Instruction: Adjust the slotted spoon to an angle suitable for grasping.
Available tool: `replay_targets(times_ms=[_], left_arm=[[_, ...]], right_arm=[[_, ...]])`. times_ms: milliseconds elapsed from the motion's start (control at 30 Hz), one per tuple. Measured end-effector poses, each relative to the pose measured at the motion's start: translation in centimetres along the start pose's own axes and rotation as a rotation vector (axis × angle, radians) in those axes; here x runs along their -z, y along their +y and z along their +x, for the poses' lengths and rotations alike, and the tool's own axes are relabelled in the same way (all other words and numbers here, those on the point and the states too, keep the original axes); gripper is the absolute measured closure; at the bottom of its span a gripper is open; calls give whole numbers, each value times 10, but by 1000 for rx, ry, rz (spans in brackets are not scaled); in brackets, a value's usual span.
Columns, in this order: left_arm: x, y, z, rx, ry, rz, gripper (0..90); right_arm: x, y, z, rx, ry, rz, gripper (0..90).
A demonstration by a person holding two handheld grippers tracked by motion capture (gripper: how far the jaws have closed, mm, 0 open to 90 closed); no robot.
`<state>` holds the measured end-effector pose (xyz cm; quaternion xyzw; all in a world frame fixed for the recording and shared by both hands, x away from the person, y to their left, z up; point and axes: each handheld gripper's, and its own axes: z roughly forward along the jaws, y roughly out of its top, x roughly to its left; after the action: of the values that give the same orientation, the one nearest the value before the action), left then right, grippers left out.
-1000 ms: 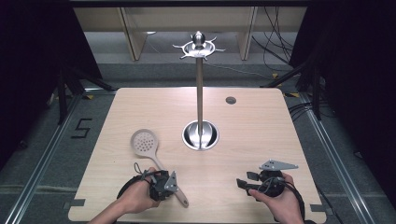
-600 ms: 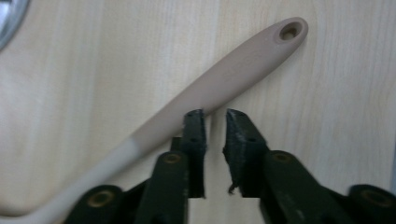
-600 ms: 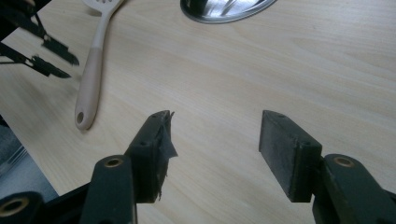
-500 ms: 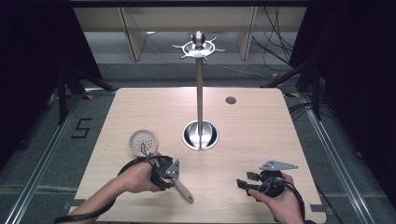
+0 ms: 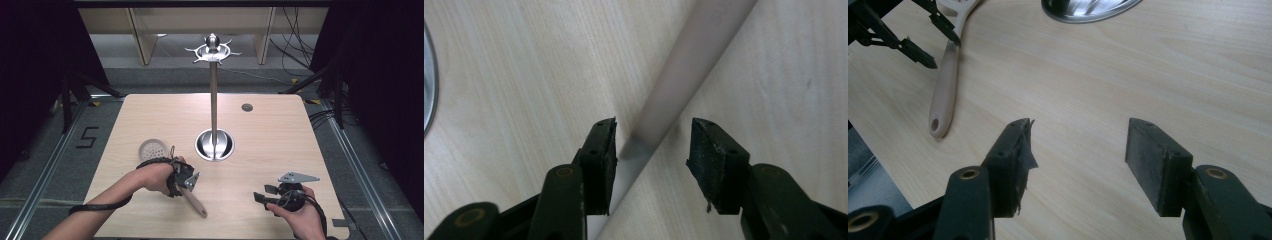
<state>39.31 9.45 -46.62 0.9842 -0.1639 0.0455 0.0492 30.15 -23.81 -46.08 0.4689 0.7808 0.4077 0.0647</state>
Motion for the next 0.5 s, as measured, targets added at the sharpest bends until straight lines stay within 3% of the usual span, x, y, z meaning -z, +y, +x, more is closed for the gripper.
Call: replay_targets(times_ms=[33,133,200,233,267,333,500], left_arm=[[-3,0,-1,28,-5,-26,550],[-5,1,1,20,-15,-22,576],[-7,1,2,10,-21,-14,588],[-8,1,2,5,-24,-9,591],[-6,2,5,-40,-23,29,598],[-9,2,4,-11,-30,2,605],[-11,4,7,-43,-43,20,633]], right_arm=[[0,0,0,1,0,0,444],[0,0,0,4,-2,0,444],[-1,0,0,-5,1,2,444],[0,-1,2,-34,4,11,444],[-1,0,1,-17,5,6,444],[-1,0,0,4,-2,2,444],[-1,0,0,2,2,2,443]])
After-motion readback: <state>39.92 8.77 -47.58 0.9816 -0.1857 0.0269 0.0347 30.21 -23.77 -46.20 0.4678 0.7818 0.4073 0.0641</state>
